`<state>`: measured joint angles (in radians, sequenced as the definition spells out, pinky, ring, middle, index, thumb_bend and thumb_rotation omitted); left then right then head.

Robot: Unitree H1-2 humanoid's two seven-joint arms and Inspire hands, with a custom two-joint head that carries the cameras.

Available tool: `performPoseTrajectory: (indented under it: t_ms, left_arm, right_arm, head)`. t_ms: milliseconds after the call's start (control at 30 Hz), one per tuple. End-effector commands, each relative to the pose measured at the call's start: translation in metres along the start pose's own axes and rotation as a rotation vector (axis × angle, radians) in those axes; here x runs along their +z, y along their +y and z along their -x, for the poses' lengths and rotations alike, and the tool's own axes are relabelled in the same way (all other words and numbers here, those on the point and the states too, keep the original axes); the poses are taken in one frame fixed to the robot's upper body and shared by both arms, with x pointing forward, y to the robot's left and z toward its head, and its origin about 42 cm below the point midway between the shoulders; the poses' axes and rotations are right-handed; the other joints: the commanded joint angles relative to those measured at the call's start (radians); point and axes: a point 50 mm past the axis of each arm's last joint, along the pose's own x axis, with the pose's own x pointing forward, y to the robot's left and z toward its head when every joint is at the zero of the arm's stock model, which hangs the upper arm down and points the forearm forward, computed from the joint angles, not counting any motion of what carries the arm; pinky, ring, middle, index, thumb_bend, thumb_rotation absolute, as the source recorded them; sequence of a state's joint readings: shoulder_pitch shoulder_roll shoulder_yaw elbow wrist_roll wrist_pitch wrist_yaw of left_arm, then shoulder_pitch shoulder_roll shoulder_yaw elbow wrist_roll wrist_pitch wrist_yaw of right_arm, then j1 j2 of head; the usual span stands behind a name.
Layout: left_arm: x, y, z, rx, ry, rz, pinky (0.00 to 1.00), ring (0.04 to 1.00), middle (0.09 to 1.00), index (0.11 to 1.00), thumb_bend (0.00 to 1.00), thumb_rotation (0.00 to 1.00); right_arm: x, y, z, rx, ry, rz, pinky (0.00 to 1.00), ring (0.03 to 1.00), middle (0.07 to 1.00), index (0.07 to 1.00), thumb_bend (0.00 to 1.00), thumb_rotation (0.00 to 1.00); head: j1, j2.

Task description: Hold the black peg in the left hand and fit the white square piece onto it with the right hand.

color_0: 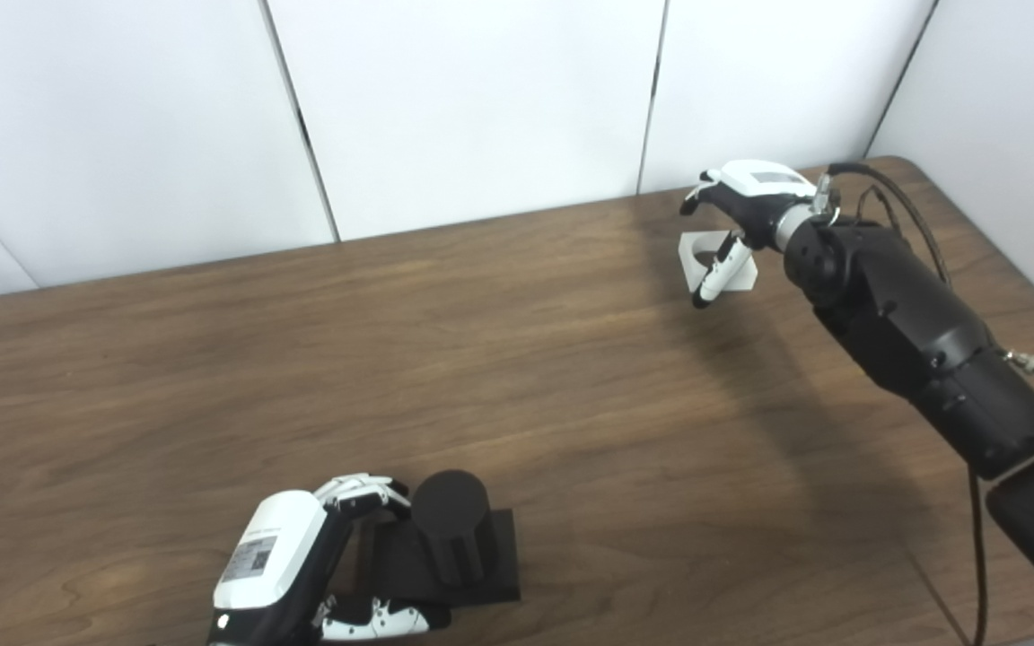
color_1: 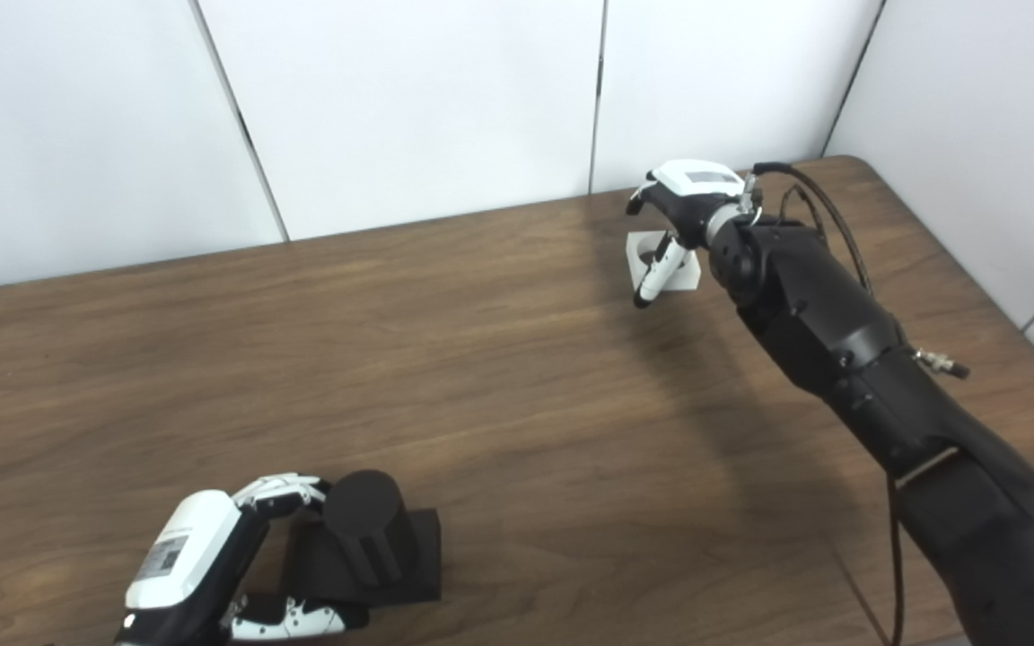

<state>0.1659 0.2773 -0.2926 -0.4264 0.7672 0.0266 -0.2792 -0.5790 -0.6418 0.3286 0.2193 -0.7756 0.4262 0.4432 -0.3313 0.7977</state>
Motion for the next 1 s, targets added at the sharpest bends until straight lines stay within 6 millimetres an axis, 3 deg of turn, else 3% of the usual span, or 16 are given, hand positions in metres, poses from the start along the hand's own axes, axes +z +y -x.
performPoseTrajectory:
  t_ms: [0,667,967]
  left_arm:
    - [-0.008,0.002,0.003,-0.014,0.043,-0.013,0.71,0.808,0.757,0.487,0.51,0.04]
    - [-0.008,0.008,0.003,-0.017,0.043,-0.015,0.71,0.814,0.759,0.487,0.51,0.04]
    - [-0.009,0.011,0.002,-0.002,0.045,-0.023,0.71,0.808,0.755,0.487,0.51,0.04]
  right_arm:
    - [0.0,-0.037,-0.001,-0.089,-0.008,0.034,1.0,1.0,0.992,0.829,1.0,0.21]
    - [-0.015,-0.022,-0.013,-0.074,0.039,0.062,1.0,1.0,0.975,0.813,0.96,0.23]
    - [-0.017,-0.019,-0.014,-0.071,0.037,0.069,0.96,1.0,0.947,0.77,0.91,0.29]
  head:
    - [0.0,0.0]
    - [0.004,-0.005]
    - [0.004,-0.006]
